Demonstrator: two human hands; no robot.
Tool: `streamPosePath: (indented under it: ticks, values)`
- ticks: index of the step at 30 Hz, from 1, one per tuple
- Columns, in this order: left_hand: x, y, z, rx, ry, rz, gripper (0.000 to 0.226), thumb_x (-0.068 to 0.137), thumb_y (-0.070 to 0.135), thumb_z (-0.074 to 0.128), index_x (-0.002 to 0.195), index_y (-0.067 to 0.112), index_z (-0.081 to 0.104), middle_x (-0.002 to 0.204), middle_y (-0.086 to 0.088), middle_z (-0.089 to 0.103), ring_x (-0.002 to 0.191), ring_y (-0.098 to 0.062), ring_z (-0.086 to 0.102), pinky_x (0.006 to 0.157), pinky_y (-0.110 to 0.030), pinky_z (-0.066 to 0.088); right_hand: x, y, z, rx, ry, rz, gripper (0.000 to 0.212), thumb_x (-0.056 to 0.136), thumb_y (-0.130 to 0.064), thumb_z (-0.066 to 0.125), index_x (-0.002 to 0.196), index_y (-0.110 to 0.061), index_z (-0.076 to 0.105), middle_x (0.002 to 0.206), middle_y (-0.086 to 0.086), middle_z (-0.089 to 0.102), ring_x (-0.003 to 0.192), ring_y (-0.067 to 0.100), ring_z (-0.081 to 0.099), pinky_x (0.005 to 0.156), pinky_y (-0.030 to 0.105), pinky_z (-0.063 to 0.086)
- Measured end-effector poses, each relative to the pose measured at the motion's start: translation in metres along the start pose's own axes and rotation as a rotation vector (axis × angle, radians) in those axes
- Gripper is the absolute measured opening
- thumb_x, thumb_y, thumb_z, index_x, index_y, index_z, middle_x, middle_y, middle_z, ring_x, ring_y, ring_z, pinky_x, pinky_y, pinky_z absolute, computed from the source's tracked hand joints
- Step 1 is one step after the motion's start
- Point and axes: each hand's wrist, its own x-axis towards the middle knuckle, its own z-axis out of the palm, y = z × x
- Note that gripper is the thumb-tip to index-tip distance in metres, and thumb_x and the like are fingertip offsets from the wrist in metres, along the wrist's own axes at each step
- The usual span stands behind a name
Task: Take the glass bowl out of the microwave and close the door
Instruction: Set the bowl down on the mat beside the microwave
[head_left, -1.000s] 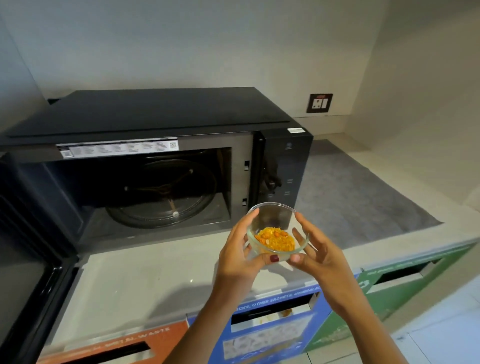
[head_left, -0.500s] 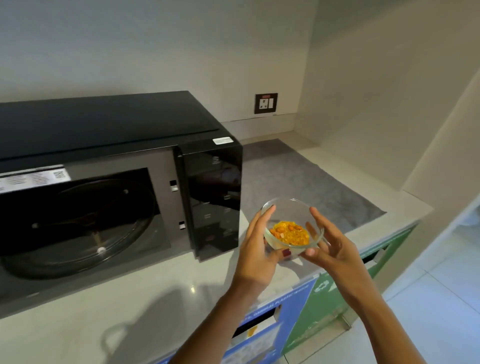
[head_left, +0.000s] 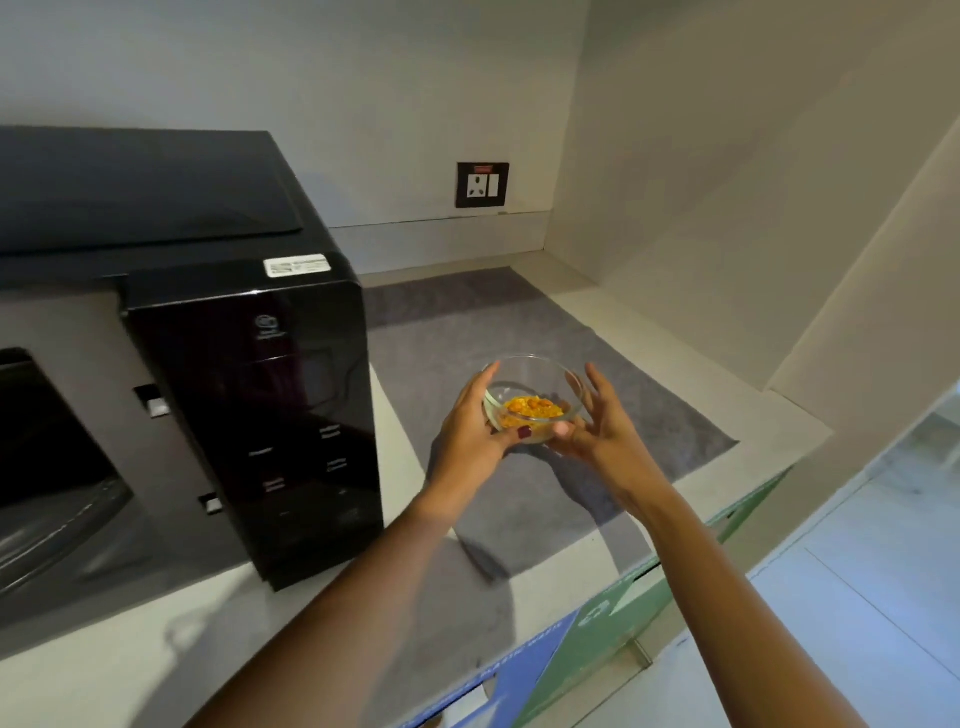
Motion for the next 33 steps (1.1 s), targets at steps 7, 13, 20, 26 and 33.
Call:
streamPosePath:
  ticks: [7,13,20,26,33]
  values:
    - [0.05,-0.022,0.011,0.065,0.122,0.063,0.078,0.07,0.023,0.081,0.13,0.05,0.04,0.138,0.0,0.052,0.119,-0.024,0.055,0.093,-0.047,0.052,0.056,0.011,-0.006,-0.112,-0.063,-0.028,0.076,0.09,0.006,0.055,0.151,-0.01,0.014,0.158,0.003,0.02,0.134,0.012,0.033,0.078,0.003,0.049]
    - [0.079,-0.041,0.013,0.011,0.202,0.036,0.083,0.069,0.019,0.082,0.136,0.04,0.038,0.14,-0.002,0.051,0.121,-0.026,0.055,0.095,-0.048,0.051,0.092,0.022,-0.003,-0.029,-0.098,-0.013,0.083,0.084,0.007,0.062,0.151,-0.015,0.019,0.159,0.001,0.02,0.137,0.015,0.032,0.091,0.024,0.054]
    - [0.087,-0.053,0.017,-0.053,0.191,0.053,0.088,0.072,0.014,0.08,0.14,0.038,0.03,0.147,-0.007,0.043,0.125,-0.025,0.052,0.098,-0.042,0.049,0.101,0.034,-0.005,-0.07,-0.029,-0.028,0.077,0.087,0.006,0.059,0.15,-0.013,0.021,0.158,0.004,0.026,0.124,0.006,0.037,0.076,0.002,0.049]
    - [0.085,-0.06,0.019,-0.008,0.191,0.049,0.091,0.07,0.018,0.082,0.142,0.029,0.028,0.145,-0.008,0.045,0.127,-0.022,0.051,0.101,-0.043,0.048,0.095,0.052,0.002,0.035,0.105,-0.043,0.072,0.081,0.005,0.067,0.143,-0.01,0.033,0.138,0.01,0.051,0.107,0.009,0.06,0.076,0.009,0.052]
    - [0.082,-0.059,0.025,0.171,0.253,0.094,0.088,0.065,0.025,0.084,0.139,0.015,0.038,0.136,-0.009,0.053,0.123,-0.024,0.053,0.098,-0.045,0.05,0.092,0.055,0.006,-0.11,0.208,-0.153,0.072,0.074,-0.005,0.078,0.132,-0.02,0.038,0.113,-0.008,0.057,0.095,-0.002,0.064,0.075,0.009,0.053]
